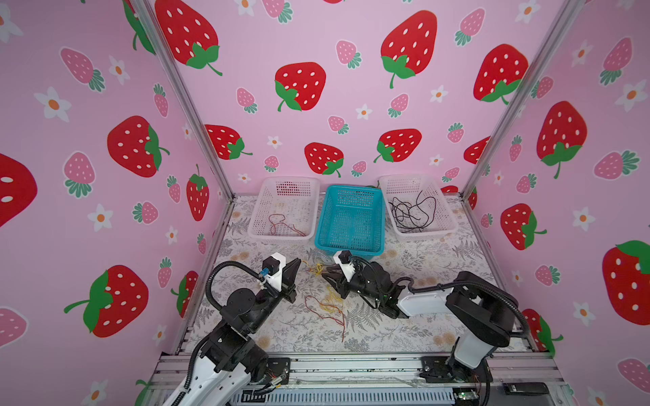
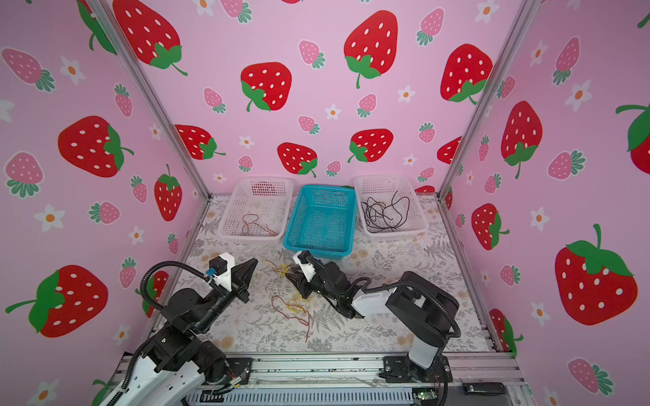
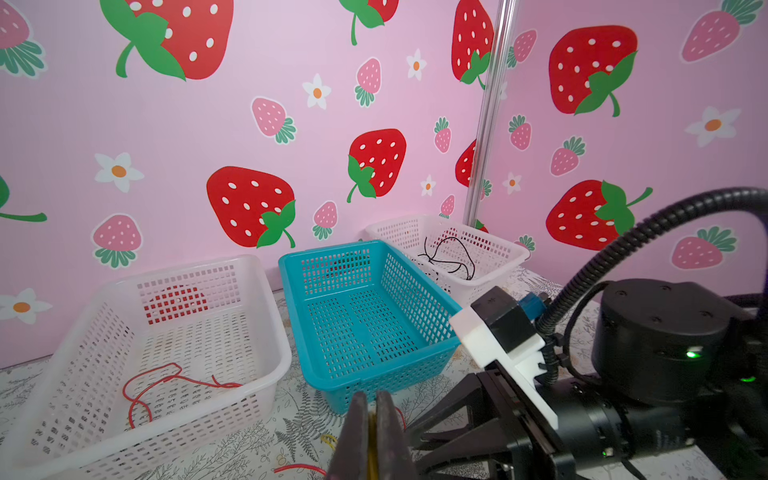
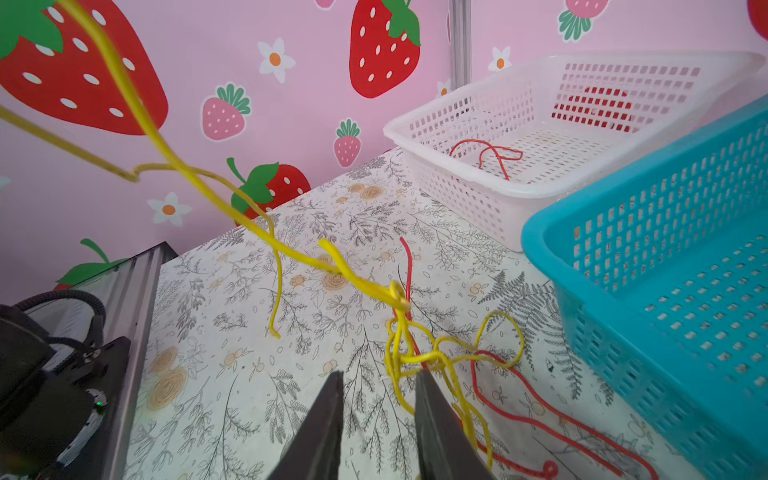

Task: Untangle the cables
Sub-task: 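Move the right gripper back to the yellow wires and grasp a yellow wire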

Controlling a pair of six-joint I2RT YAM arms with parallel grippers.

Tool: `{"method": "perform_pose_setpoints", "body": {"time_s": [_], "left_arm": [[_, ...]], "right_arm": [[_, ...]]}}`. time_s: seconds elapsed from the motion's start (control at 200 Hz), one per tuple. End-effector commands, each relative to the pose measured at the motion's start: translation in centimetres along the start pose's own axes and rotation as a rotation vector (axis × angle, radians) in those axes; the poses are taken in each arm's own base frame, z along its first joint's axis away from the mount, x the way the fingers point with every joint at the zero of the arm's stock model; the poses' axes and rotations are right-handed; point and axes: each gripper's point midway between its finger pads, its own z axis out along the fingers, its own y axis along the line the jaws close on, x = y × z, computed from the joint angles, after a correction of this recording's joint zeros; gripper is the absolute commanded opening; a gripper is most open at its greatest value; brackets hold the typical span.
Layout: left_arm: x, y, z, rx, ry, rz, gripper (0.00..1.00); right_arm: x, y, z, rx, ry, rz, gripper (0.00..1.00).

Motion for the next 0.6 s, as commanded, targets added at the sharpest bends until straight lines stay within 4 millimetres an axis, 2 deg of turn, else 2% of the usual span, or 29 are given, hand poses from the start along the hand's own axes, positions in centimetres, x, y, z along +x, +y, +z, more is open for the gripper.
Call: {"method": "perform_pose_setpoints", "body": {"time_s": [0.0, 0.115, 0.28, 0.51, 0.595], "left_arm": [[-1.3, 0.1, -0.2, -0.008, -0.056, -0.010, 0.00], [-1.2, 0.2, -0.3, -0.013, -0.055, -0.005, 0.00], [-1.2, 0.4, -0.4, -0.022, -0.060, -0.003, 0.00], [-1.2, 0.5, -0.5, -0.032, -0.061, 0.001, 0.00], [-1.2, 0.5, -0.4, -0.030, -0.060, 0.000, 0.00]], "right_arm": [[-3.6, 0.4, 0.7, -0.007, -0.125, -0.035, 0.32], [-3.6, 0.7, 1.3, -0.029, -0.127, -0.029, 0.31], [-2.4, 0.4, 1.8, -0.025, -0.106, -0.022, 0.27], [-1.3, 0.6, 1.6, -0.046, -0.098, -0.003, 0.27], [-1.3, 0.5, 1.7, -0.039, -0.102, -0.004, 0.24]]}}
